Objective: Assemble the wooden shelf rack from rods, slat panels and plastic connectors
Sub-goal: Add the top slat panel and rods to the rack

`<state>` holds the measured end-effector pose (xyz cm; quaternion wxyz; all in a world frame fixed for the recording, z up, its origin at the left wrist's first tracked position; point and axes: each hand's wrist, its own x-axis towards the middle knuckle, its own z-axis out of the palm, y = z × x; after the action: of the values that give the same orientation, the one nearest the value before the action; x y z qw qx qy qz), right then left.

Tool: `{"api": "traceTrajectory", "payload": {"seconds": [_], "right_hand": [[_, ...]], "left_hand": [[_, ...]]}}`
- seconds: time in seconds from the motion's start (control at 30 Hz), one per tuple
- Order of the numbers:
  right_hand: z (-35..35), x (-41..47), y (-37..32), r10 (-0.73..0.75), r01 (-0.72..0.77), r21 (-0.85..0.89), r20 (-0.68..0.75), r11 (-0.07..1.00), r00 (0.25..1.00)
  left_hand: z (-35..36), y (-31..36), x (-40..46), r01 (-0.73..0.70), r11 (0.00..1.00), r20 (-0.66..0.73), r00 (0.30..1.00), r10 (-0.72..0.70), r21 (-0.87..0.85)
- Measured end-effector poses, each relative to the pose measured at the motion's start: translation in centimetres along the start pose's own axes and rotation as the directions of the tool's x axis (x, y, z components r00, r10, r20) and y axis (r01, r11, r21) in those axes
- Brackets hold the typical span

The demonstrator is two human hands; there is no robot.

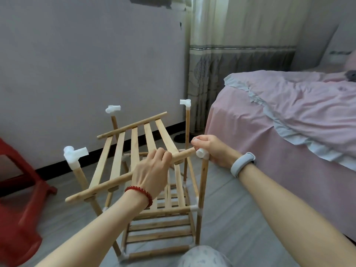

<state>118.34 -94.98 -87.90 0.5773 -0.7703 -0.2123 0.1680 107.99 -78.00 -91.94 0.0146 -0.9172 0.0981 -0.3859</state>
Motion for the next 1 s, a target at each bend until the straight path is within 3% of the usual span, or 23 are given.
{"api": "traceTrajectory", "payload": {"seconds": [0.17, 0.53, 0.73, 0.9, 1.0], "right_hand": [[0.6, 0.3, 0.0, 0.016, -0.03, -0.084, -0.163, 0.996, 0.986], [1.3, 0.6, -0.1, 0.002, -0.055, -0.214, -0.244, 0.975, 0.97], [1.2, 0.6, -0.2, -0.001, -0.061, -0.198, -0.297, 0.978, 0.955], [1.3, 0.7, -0.5, 0.028, -0.082, -0.204, -0.254, 0.976, 0.967], [0.4, 0.4, -0.9, 0.127, -0.127, 0.014, -0.116, 0.992, 0.985]], "left_hand": [[-0.2, -0.5, 0.4, -0.029, 0.998, 0.023, 0.999, 0.027, 0.053], [-1.5, -1.0, 1.8, -0.124, 0.984, 0.093, 0.989, 0.113, 0.129], [-1.5, -1.0, 2.5, -0.144, 0.977, 0.151, 0.981, 0.12, 0.157], [-1.6, -1.5, 2.7, -0.14, 0.982, 0.225, 0.968, 0.109, 0.129], [-1.8, -1.2, 3.0, -0.132, 0.987, 0.252, 0.962, 0.106, 0.088]]}}
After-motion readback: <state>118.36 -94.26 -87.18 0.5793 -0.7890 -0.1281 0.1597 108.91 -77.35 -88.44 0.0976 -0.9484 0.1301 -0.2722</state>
